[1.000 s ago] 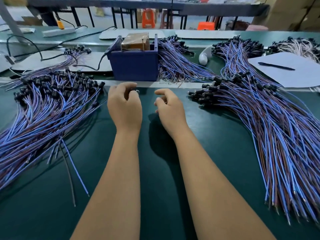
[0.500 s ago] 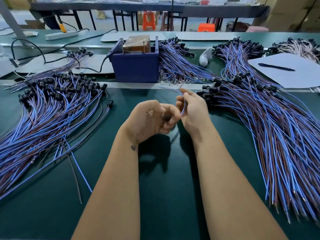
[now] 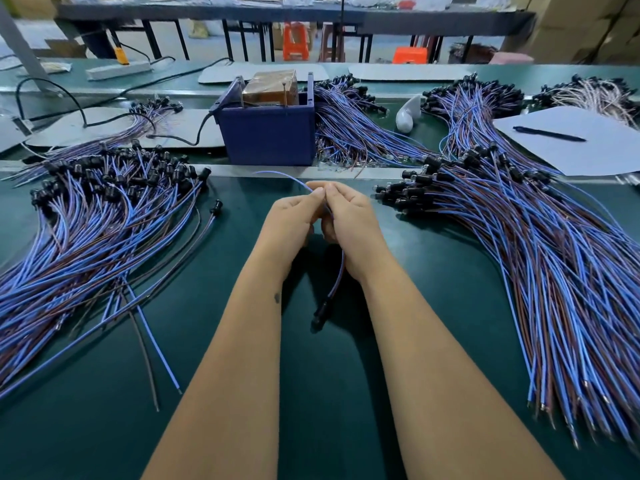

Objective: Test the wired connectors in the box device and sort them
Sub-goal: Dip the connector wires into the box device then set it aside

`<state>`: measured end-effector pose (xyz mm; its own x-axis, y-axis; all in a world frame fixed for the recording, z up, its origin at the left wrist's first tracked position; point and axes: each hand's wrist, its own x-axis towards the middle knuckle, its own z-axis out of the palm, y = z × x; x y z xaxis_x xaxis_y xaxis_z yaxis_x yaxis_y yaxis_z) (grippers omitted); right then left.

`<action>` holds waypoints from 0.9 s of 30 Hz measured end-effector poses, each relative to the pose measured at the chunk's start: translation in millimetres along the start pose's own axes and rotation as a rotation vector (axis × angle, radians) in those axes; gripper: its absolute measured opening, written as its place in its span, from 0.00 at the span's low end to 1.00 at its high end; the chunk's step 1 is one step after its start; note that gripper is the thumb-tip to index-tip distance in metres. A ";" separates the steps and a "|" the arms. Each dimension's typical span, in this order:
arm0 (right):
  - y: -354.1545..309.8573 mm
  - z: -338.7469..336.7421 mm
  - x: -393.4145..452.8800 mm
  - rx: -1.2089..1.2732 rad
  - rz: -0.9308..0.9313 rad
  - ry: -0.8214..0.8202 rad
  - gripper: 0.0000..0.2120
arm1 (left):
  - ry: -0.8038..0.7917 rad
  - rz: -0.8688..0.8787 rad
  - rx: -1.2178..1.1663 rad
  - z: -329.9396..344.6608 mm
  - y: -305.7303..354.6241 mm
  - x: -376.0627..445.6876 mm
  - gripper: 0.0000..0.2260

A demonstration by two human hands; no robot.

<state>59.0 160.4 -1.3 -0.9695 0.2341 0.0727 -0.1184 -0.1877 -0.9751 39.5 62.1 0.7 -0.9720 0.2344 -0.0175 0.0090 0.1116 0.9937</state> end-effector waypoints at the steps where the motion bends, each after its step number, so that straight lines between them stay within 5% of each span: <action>1: 0.8 0.7 -0.3 -0.017 -0.020 0.009 0.14 | 0.017 0.016 -0.005 2.0 -0.4 0.4 0.15; 9: 3.9 5.3 -2.8 -0.267 -0.030 0.001 0.12 | 0.196 0.010 -0.101 3.7 -4.4 3.9 0.13; 14: 13.0 8.0 -2.6 -0.657 -0.146 0.119 0.09 | 0.444 0.064 0.210 -6.1 -10.8 7.4 0.11; 20: 10.7 3.8 -0.8 -0.703 -0.135 0.170 0.10 | 0.478 0.089 0.322 -11.8 -13.8 8.7 0.14; 27: 9.6 5.7 -4.6 -1.231 -0.177 0.090 0.12 | 0.484 0.097 0.246 -11.4 -11.5 5.0 0.12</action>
<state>61.1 152.1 -9.8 -0.9369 0.2386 0.2554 0.0810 0.8590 -0.5056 31.8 51.0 -9.5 -0.9606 -0.2093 0.1830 0.1018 0.3475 0.9321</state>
